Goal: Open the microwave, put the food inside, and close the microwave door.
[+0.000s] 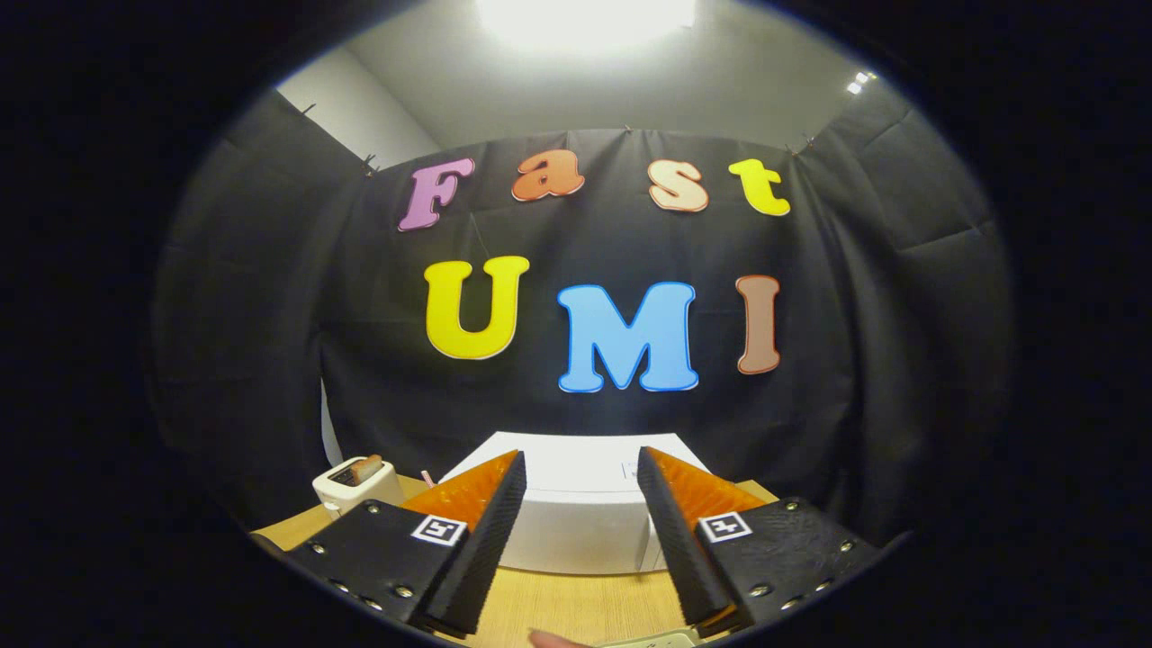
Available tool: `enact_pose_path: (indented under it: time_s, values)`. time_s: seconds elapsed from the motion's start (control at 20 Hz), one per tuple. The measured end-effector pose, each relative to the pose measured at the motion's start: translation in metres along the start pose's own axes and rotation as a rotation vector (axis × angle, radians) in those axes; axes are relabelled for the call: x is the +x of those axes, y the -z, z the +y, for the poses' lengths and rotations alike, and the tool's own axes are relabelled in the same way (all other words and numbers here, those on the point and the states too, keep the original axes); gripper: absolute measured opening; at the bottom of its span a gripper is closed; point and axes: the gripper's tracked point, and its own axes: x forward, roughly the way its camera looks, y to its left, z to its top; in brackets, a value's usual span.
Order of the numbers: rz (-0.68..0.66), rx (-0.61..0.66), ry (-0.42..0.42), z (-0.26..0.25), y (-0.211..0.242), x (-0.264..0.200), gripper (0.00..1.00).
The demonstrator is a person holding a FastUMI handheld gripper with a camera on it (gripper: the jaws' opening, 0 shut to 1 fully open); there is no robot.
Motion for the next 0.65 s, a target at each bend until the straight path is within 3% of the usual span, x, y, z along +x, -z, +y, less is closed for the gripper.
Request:
enact_pose_path:
  time_s: [0.1, 0.65]
  values:
    - [-0.017, -0.005, 0.012, -0.001, -0.017, -0.009, 0.99]
    - [-0.067, 0.017, 0.018, 0.000, -0.061, -0.017, 0.99]
